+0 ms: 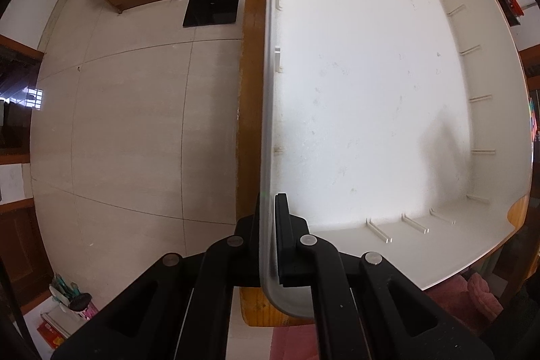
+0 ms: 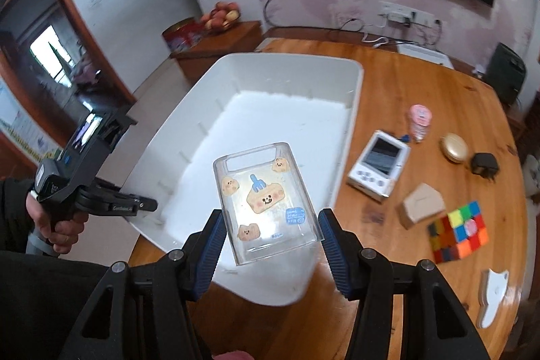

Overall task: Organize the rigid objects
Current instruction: 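Carry the clear box into the white tray and open the right gripper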

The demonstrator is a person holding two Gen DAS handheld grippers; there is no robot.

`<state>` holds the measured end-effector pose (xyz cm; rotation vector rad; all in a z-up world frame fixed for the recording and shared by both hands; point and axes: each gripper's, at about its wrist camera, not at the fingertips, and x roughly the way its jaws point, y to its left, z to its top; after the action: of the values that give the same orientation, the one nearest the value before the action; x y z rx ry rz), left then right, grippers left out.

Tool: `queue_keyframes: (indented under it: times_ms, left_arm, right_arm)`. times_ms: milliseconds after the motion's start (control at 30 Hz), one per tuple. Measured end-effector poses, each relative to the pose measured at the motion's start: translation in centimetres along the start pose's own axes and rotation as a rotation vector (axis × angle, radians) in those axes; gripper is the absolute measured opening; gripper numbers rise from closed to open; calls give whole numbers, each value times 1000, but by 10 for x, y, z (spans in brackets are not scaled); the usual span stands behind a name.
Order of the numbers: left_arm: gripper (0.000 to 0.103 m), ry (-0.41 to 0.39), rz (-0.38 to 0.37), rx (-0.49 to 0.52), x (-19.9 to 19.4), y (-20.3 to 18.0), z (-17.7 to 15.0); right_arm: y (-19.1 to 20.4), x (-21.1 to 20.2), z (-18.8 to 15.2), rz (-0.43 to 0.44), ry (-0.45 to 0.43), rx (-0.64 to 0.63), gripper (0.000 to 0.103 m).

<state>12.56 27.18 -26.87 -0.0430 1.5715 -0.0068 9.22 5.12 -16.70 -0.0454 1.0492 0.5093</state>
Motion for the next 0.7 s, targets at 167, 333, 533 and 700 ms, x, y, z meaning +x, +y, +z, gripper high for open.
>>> queue_keyframes:
  times_ms: [167,333,533,700]
  left_arm:
    - [4,-5,3,4,-1,0,-1]
    - [4,-4,9,18,-1,-1,-1]
    - [4,-2,15,28,-1,-2,-1]
    - [4,0,16,34,-1,-2,-1]
  right_arm:
    - [6,11,0,17,35,-14,57]
    - [7,19,-2,11,65,-14,57]
    - [2,16,-5,-25,44,0,66]
    - [-5,12,-5,-50,25,27,70]
